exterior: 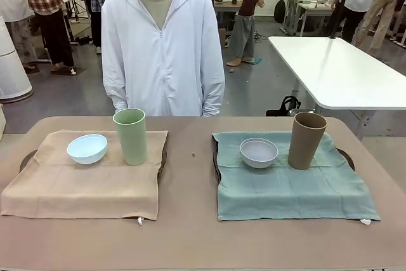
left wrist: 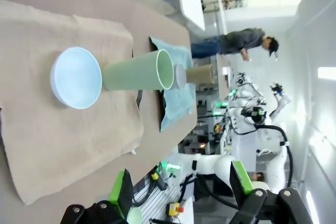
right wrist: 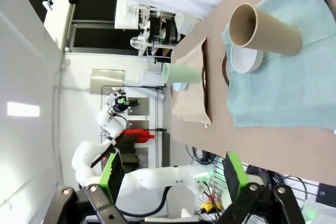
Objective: Set up a tray with a mat and arrange the tableware.
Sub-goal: Place the Picnic Bowl and Reusable plastic cup back onto the Handle tray in front of the human's position.
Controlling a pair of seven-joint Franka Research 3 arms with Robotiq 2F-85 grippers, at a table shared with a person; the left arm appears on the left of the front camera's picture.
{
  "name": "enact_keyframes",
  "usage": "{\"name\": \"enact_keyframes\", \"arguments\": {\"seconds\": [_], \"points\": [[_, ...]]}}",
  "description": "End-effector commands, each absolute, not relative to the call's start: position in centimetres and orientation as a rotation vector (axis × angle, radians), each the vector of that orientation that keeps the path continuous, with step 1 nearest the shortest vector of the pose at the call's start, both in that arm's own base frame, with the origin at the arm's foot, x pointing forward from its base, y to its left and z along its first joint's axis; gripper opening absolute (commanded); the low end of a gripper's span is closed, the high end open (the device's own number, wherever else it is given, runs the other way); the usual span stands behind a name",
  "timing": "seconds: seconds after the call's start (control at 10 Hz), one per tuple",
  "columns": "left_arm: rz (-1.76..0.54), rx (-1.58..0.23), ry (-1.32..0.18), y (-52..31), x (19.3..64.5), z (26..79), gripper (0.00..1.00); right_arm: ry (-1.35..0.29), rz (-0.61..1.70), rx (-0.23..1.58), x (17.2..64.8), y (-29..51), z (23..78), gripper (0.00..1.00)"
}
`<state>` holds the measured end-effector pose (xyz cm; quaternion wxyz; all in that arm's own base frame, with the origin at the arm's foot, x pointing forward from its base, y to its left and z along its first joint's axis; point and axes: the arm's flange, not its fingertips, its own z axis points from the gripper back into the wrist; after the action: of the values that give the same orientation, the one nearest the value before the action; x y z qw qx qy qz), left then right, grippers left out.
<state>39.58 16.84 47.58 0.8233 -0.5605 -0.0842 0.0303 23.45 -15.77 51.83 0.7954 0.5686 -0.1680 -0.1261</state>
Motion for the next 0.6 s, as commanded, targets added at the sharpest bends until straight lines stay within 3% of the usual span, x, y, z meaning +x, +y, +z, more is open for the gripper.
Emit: {"name": "enact_keyframes", "arguments": {"seconds": [0.0, 0.2, 0.3, 0.4, 0.5], "points": [[0.058, -1.260, -0.258, 17.1, 37.8, 47.5, 0.98, -0.366, -0.265, 1.272, 23.2, -16.3, 50.8, 1.00], [0.048, -1.239, -0.238, 17.7, 37.6, 48.0, 0.98, -0.341, -0.272, 1.274, 23.6, -16.2, 50.2, 1.00], [-0.030, -1.115, -0.188, 16.3, 38.3, 48.5, 0.98, -0.356, -0.291, 1.255, 23.1, -16.7, 50.9, 1.00], [0.082, -1.243, -0.231, 18.0, 38.1, 47.8, 0.98, -0.356, -0.291, 1.255, 23.1, -16.7, 50.9, 1.00], [0.082, -1.243, -0.231, 18.0, 38.1, 47.8, 0.98, -0.356, -0.291, 1.255, 23.1, -16.7, 50.9, 1.00]]}}
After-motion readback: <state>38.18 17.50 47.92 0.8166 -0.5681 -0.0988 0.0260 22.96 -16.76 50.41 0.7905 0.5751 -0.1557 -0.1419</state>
